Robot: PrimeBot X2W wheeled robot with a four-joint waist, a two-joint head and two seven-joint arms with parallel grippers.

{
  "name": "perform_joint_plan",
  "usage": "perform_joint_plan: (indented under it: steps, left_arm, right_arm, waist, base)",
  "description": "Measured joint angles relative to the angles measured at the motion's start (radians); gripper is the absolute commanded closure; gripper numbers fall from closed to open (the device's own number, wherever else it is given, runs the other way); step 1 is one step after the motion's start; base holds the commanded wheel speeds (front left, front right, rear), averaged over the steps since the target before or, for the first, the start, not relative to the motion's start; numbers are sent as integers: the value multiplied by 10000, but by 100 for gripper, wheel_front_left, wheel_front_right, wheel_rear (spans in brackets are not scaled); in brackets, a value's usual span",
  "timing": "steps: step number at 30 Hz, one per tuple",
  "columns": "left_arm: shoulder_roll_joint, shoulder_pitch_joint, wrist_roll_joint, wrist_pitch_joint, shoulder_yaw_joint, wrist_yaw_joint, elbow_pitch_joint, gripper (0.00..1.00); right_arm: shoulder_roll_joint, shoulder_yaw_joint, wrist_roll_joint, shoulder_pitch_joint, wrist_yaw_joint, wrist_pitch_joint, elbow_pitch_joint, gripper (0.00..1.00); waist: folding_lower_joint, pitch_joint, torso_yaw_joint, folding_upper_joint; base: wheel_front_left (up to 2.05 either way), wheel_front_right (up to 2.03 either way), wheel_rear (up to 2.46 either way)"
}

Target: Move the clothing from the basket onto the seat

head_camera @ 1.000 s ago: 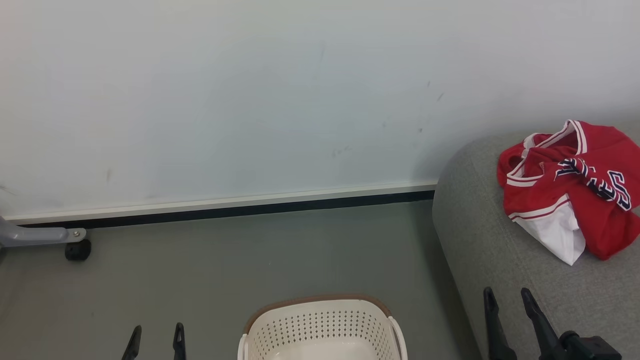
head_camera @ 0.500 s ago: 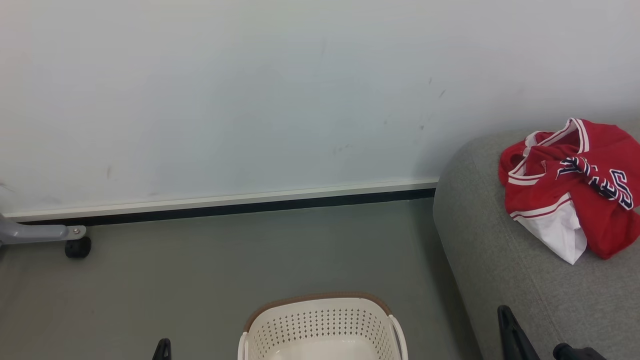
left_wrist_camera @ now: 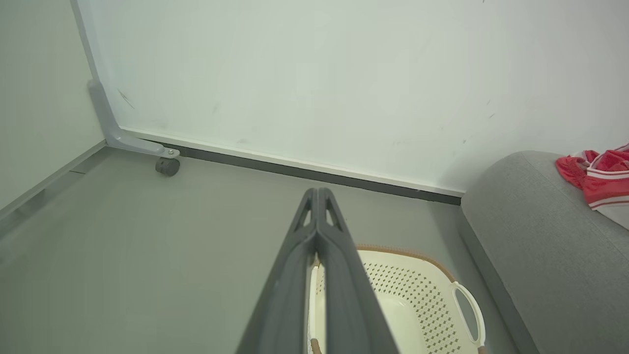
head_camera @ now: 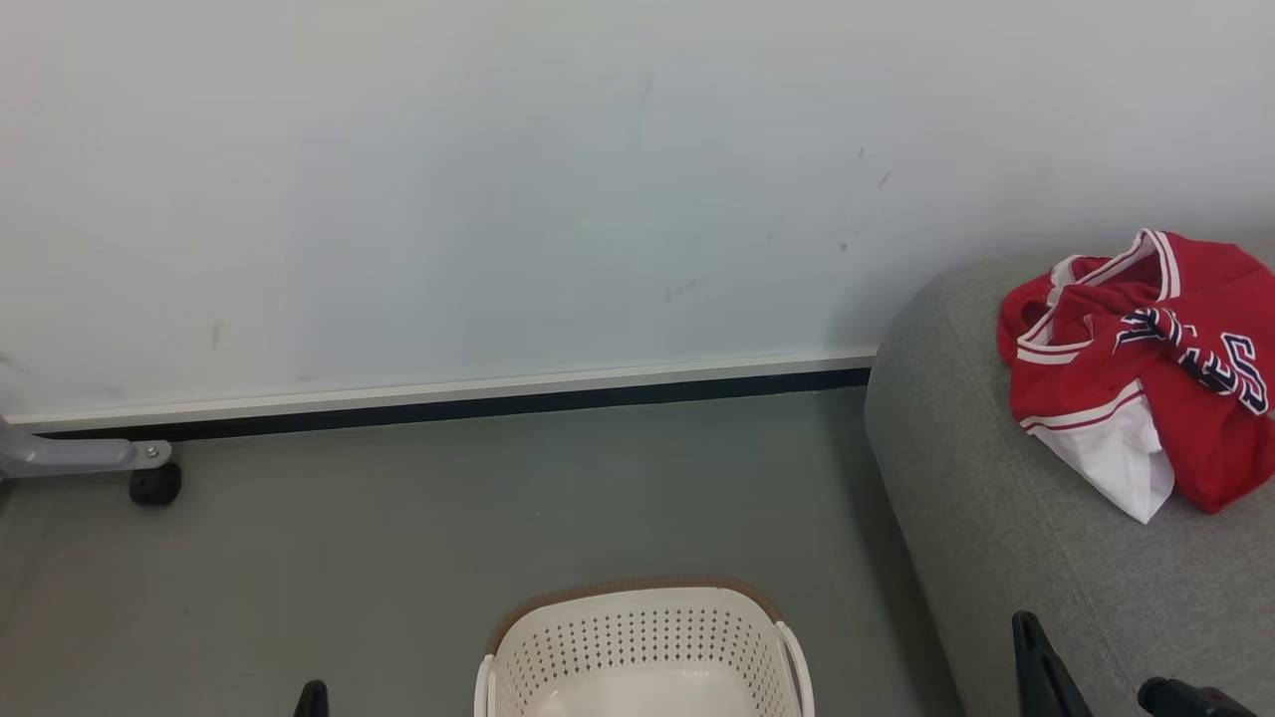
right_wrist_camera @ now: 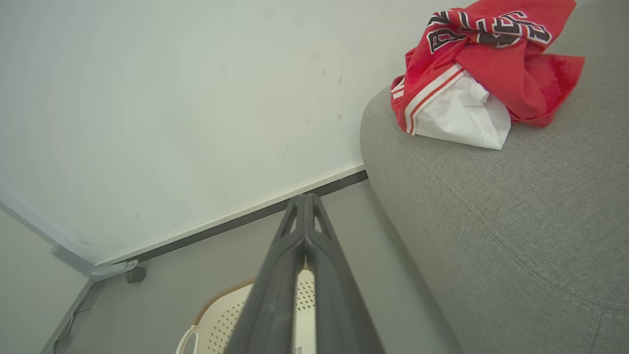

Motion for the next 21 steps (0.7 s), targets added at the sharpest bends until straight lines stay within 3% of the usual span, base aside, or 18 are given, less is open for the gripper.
perform_joint_plan:
  steps: [21]
  left_arm:
    - [-194,-668,-2899,836,512,-525,397,100]
  right_arm:
    - [96,-708,2855,-596,451,596,571,100]
  waist:
    - [0,159,42,0]
  base:
    - [0,0,0]
